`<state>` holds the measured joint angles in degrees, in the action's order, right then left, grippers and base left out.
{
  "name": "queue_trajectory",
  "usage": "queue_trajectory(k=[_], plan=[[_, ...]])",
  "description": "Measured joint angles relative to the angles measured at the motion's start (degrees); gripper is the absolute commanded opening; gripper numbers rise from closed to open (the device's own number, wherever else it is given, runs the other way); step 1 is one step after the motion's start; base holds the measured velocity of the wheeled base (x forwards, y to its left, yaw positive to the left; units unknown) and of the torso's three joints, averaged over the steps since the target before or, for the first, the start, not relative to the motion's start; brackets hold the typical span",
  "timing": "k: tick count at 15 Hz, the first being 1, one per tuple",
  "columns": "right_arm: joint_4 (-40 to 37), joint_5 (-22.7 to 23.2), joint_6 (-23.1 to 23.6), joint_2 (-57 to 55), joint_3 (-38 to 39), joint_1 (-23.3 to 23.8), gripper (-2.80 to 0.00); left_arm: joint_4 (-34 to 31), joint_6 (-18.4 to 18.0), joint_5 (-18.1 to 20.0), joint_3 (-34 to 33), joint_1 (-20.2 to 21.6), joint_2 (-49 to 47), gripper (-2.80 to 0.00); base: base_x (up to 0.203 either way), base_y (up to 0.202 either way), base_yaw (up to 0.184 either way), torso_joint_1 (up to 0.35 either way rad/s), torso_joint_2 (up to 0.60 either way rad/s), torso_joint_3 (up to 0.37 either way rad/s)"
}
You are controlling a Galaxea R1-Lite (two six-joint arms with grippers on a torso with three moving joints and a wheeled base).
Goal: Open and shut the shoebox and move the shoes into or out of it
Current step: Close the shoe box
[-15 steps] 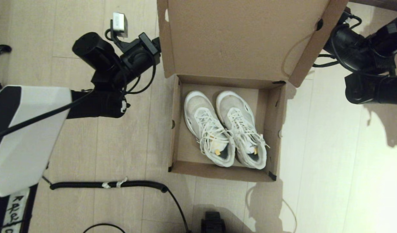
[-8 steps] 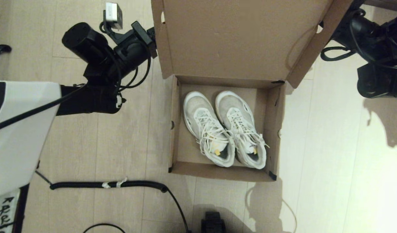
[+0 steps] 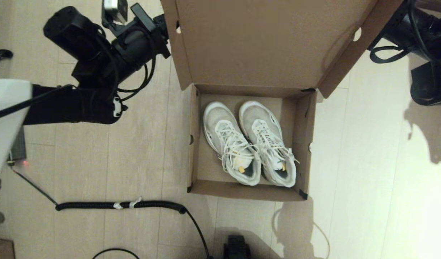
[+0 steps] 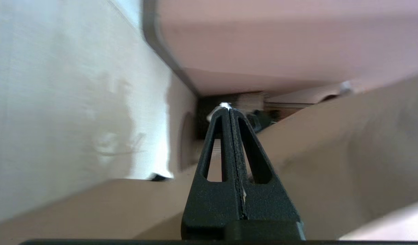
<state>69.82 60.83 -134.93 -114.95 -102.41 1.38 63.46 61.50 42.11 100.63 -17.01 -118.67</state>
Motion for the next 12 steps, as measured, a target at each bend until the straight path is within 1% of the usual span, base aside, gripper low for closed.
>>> queue_trajectory(k=[2, 5, 10, 12], plan=[[0.0, 0.0, -1.0, 1.4, 1.6, 0.0, -2.80, 0.1, 0.3, 0.0, -2.3, -1.0, 2.3, -2.80, 0.000, 0.000, 0.000, 0.000, 0.00, 0.000], [0.1, 0.0, -1.2, 4.7, 5.1, 0.1, -2.80, 0.1, 0.4, 0.0, -5.1, -2.5, 5.8, -2.80, 0.000, 0.000, 0.000, 0.000, 0.00, 0.000], [0.1, -0.1, -1.0, 12.3, 13.6, 1.0, -2.80, 0.1, 0.5, 0.1, -10.3, -4.4, 12.3, -2.80, 0.000, 0.000, 0.000, 0.000, 0.00, 0.000], [0.8, -0.3, -0.6, 15.6, 17.2, 2.2, -2.80, 0.1, 0.6, 0.1, -12.5, -5.0, 14.9, -2.80, 0.000, 0.000, 0.000, 0.000, 0.00, 0.000]])
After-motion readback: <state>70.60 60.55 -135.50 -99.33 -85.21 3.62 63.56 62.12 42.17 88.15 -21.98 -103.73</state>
